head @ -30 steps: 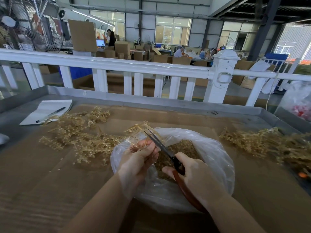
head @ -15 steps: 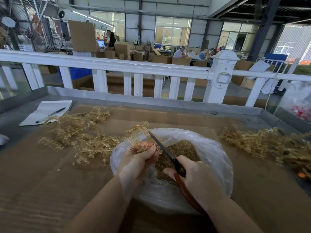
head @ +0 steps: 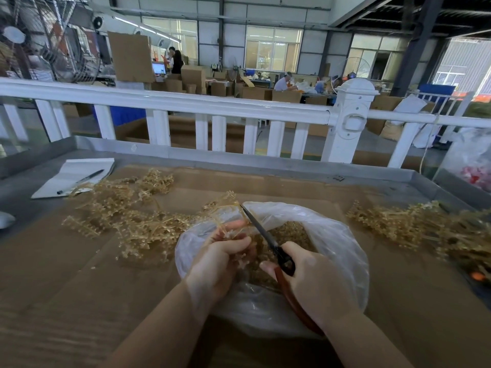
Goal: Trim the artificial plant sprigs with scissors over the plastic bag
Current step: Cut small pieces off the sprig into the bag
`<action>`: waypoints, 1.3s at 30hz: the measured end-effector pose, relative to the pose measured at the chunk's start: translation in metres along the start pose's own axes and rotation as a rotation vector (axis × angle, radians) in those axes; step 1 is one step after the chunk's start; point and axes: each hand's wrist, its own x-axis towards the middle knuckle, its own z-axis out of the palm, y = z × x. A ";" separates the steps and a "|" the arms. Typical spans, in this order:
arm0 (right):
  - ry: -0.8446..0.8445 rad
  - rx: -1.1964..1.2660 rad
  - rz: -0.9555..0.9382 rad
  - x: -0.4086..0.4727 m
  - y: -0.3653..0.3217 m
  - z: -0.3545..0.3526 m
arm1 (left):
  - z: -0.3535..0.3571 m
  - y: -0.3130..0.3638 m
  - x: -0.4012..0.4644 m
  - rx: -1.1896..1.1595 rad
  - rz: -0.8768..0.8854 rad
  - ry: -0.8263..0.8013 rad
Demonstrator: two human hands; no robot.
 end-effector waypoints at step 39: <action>-0.007 -0.236 -0.092 -0.003 0.002 -0.002 | -0.001 -0.006 0.006 -0.051 -0.015 0.186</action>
